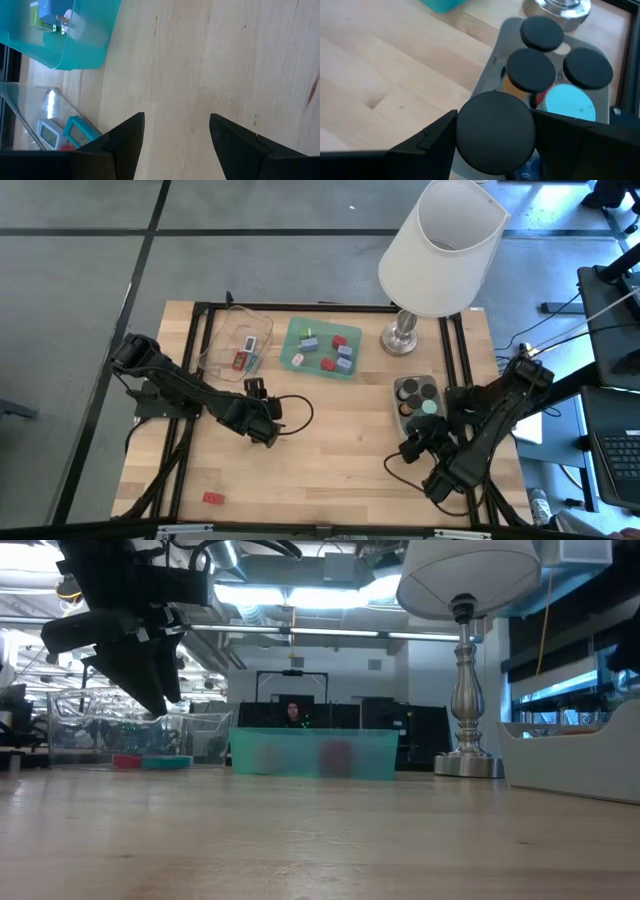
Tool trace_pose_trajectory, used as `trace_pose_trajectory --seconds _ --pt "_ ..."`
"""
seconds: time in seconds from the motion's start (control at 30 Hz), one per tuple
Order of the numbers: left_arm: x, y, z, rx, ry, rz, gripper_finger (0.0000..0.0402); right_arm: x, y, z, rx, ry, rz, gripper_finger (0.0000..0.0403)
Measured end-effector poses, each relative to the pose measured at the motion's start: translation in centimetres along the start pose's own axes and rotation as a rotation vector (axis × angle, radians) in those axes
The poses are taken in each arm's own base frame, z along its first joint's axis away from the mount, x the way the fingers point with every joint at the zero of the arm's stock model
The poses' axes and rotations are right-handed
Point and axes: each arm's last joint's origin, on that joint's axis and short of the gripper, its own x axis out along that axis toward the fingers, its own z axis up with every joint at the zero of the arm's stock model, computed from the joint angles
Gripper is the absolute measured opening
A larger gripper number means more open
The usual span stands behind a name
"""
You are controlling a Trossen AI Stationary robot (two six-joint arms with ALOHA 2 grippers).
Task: Pick & Place Office items
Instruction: Put the blue hourglass into the gray bin
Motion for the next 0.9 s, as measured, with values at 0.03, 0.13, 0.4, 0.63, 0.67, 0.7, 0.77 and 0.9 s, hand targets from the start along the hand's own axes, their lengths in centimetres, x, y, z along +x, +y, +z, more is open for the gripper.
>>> trace_pose_trajectory --seconds 0.03,0.13,0.4,0.63,0.67,0.7,0.77,0.9 --pt "0.0 0.0 0.0 0.000 0.000 0.000 0.0221 0.1 0.1 -0.2 0.003 0.001 -0.012 0.0224" --pt "0.0 0.0 0.0 0.000 0.000 0.000 0.0221 0.6 0.5 -0.9 0.022 -0.007 -0.038 0.0217" --pt "0.0 0.0 0.0 0.000 0.000 0.000 0.0221 1.5 0.5 -1.7 0.087 -0.039 -0.082 0.0228" --pt "0.0 0.0 0.0 -0.002 -0.002 -0.002 0.0221 2.0 0.1 -2.0 0.119 -0.046 -0.109 0.0225" --pt "0.0 0.0 0.0 -0.004 -0.004 -0.003 0.0221 2.1 0.0 -2.0 0.118 -0.043 -0.114 0.0228" --pt "0.0 -0.1 0.1 -0.008 -0.010 -0.006 0.0221 2.1 0.0 -2.1 0.117 -0.041 -0.117 0.0233" --pt "0.0 -0.2 0.3 -0.021 -0.028 -0.016 0.0221 2.1 0.0 -2.1 0.117 -0.040 -0.118 0.0244" --pt "0.0 -0.4 0.8 -0.052 -0.072 -0.041 0.0221 2.1 0.0 -2.1 0.114 -0.030 -0.125 0.0266"
